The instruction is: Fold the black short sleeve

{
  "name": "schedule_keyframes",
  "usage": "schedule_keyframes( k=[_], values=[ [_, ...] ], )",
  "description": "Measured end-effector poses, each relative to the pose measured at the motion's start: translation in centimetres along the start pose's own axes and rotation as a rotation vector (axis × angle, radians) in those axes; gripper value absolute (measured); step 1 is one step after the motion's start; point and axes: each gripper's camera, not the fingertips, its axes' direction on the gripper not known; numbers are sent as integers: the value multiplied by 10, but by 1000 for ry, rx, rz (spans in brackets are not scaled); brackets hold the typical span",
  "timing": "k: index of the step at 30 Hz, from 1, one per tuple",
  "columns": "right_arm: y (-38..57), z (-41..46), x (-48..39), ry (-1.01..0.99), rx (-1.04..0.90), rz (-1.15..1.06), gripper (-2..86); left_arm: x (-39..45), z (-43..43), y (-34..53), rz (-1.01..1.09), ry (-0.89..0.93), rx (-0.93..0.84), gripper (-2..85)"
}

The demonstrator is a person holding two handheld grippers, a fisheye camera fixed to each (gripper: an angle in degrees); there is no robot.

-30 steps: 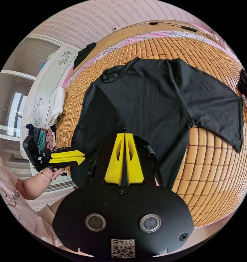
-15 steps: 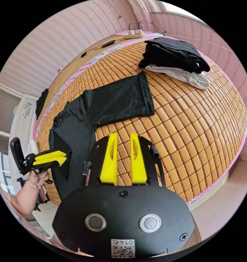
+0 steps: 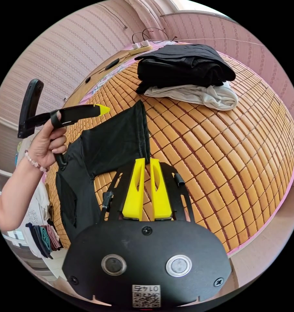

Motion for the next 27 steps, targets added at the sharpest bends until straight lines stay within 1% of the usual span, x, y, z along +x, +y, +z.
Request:
schedule_keyframes(
  k=[2,6,8,9,10,12,14,16,18,19,21,23,25,26,27],
  values=[
    [5,-8,1,-15,8,-1,14,1,22,-19,6,-11,-28,63],
    [20,-28,-4,-32,34,-25,8,-10,66,-45,-53,-85,-62,63],
    [25,-35,-5,-41,35,-24,6,-16,86,-48,-75,-79,-110,41],
    [28,-39,-5,-48,38,-23,6,-19,89,-47,-67,-96,-100,11],
    [30,-42,-5,-54,41,-23,6,-22,89,-45,-48,-101,-100,3],
    [33,-50,-6,-75,44,-26,5,-34,79,-40,-79,-101,-76,-3],
    [33,-60,-10,-84,57,-41,4,-46,55,-28,-91,-102,-24,-6],
    [34,-79,-22,-88,113,-101,3,-60,6,-2,-83,-113,59,-9],
    [38,-108,-53,-89,192,-264,2,-70,-38,26,-54,-106,105,-9],
    [39,-114,-62,-102,208,-302,2,-75,-69,49,-39,-106,129,-9],
    [49,-135,-91,-193,237,-412,1,-83,-116,91,-36,-99,169,-10],
    [60,-142,-112,-270,221,-475,1,-91,-159,141,-64,-104,197,-10],
    [77,-145,-132,-344,184,-533,2,-104,-202,215,-149,-118,217,-9],
    [90,-144,-146,-389,145,-577,2,-109,-210,235,-182,-123,220,-9],
    [105,-139,-160,-422,87,-624,3,-118,-221,275,-259,-119,216,-8]
  ],
)
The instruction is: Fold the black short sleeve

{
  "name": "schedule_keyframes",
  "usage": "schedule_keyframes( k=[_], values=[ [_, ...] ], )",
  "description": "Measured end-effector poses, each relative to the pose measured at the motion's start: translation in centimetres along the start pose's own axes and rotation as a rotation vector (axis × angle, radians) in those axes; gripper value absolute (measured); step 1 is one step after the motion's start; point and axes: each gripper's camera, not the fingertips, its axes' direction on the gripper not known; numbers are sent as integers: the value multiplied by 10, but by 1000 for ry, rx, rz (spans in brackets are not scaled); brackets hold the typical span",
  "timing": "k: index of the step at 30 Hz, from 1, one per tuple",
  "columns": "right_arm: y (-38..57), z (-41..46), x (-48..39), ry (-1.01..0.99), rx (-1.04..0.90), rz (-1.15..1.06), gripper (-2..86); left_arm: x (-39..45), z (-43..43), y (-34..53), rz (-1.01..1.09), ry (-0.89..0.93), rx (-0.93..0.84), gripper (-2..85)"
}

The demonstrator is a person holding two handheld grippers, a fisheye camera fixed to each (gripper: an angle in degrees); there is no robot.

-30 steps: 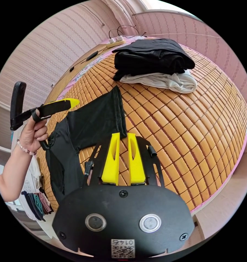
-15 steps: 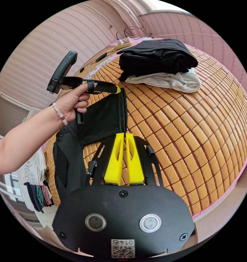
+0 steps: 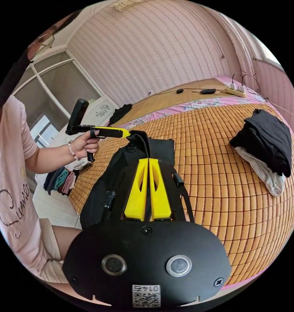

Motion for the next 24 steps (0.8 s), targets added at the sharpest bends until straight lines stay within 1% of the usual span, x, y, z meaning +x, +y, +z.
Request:
schedule_keyframes(
  k=[1,3,4,5,6,9,11,14,19,21,23,24],
  values=[
    [3,7,-8,-25,-36,-16,4,-21,-12,34,-81,5,-10,-6],
    [22,45,-35,-75,-189,-57,8,-47,-22,86,-182,-7,-11,0],
    [28,56,-41,-82,-233,-61,10,-58,-20,116,-202,-30,-40,6],
    [40,77,-50,-84,-324,-72,15,-63,-17,130,-212,-46,-71,10],
    [51,95,-58,-65,-404,-77,19,-77,-13,155,-279,-73,-123,16],
    [59,116,-70,-55,-503,-116,31,-107,-25,200,-376,-23,-139,29],
    [50,121,-70,-36,-503,-137,41,-123,-44,214,-413,-7,-94,30],
    [15,136,-55,55,-452,-139,65,-158,-81,225,-460,-28,-12,32],
    [-67,195,-15,204,-365,-113,107,-252,-136,230,-565,-129,136,40],
    [-103,235,4,220,-380,-81,127,-283,-145,222,-585,-165,148,46],
    [-121,268,13,243,-424,-78,127,-312,-150,214,-614,-186,161,62],
    [-130,290,20,274,-470,-64,112,-328,-152,207,-620,-184,164,75]
  ],
)
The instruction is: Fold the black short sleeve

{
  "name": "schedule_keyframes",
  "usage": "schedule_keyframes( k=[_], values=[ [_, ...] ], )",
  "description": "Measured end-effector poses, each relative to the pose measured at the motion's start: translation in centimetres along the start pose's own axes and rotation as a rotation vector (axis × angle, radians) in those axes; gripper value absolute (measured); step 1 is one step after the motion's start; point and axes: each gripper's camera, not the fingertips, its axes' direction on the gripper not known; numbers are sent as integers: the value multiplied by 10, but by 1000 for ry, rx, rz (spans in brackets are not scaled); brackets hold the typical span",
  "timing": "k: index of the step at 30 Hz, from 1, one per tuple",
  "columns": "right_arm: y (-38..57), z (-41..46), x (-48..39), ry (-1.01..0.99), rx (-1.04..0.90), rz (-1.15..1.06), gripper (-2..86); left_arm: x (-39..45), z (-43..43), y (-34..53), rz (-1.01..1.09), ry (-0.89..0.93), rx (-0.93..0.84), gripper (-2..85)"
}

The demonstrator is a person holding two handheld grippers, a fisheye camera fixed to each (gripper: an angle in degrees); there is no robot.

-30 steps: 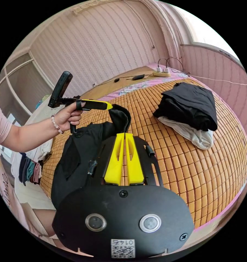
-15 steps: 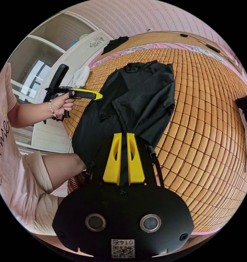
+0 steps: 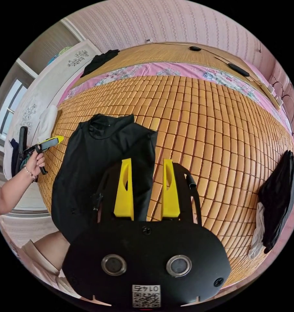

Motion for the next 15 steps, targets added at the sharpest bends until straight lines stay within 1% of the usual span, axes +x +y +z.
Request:
schedule_keyframes(
  k=[1,3,5,7,9,12,15],
  values=[
    [-7,7,2,6,-23,12,104,-7,4,-14,-5,14,-15,87],
    [-26,22,12,20,-81,38,49,-12,8,-32,-7,84,-37,98],
    [-31,12,26,-29,-20,58,25,-13,11,-48,0,109,-67,93],
    [-34,2,46,-97,1,105,17,-11,18,-66,45,51,-150,45],
    [-35,-6,69,-157,25,152,11,-9,15,-76,95,2,-186,12],
    [-39,-12,90,-184,41,188,7,-15,-11,-91,84,-10,-143,-5],
    [-45,-22,111,-227,82,245,5,-37,-41,-104,-23,73,-87,-9]
  ],
)
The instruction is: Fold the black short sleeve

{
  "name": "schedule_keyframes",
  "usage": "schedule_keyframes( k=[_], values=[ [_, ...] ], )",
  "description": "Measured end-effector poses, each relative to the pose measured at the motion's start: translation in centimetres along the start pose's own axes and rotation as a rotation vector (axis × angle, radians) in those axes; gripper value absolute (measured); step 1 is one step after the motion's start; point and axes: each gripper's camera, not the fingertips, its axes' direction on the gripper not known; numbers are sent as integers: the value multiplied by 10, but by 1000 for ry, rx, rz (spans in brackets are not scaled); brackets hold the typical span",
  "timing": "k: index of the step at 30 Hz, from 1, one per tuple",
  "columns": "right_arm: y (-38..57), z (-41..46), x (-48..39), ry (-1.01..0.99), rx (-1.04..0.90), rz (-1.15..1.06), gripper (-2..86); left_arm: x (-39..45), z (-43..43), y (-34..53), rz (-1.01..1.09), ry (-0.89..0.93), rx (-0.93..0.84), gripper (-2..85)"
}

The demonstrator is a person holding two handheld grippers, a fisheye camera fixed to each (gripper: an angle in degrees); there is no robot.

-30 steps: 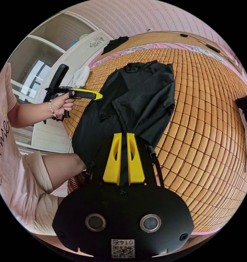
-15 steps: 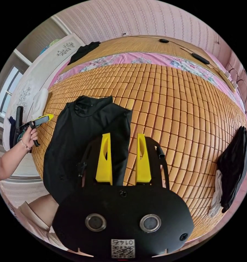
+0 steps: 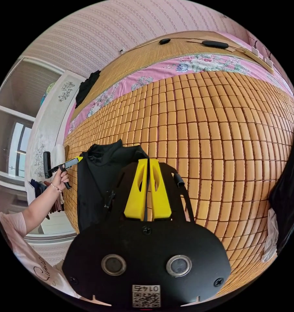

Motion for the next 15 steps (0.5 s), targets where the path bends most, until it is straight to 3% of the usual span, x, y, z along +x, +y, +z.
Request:
schedule_keyframes(
  k=[3,10,15],
  values=[
    [-13,-18,7,-30,47,19,4,-6,-31,-10,-49,50,53,-10],
    [-10,-81,-24,-70,158,-99,3,48,-151,-6,116,167,200,-10],
    [84,-151,-73,-155,152,-309,4,86,-245,77,280,218,188,-10]
  ],
)
